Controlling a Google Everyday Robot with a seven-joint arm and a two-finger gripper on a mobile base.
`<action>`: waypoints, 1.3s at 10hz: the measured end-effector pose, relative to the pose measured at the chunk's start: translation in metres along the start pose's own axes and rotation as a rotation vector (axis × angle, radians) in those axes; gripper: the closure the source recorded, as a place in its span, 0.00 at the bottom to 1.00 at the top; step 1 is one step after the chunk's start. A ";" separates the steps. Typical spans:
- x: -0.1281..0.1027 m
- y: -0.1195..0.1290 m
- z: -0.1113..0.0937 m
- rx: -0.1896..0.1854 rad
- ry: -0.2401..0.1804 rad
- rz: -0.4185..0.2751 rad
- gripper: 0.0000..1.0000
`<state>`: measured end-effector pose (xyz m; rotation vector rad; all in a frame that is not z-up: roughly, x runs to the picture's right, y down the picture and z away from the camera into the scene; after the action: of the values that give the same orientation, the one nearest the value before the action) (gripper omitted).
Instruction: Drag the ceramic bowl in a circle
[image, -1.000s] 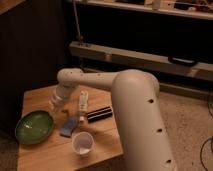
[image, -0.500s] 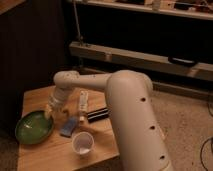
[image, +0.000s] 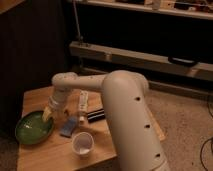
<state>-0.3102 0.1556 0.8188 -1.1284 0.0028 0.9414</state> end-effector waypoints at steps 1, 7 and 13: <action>-0.001 0.001 0.003 0.001 0.003 -0.002 0.41; -0.004 0.000 0.019 0.011 0.034 -0.006 0.41; -0.009 -0.001 0.026 0.028 0.050 -0.003 0.75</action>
<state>-0.3266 0.1701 0.8355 -1.1257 0.0554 0.9078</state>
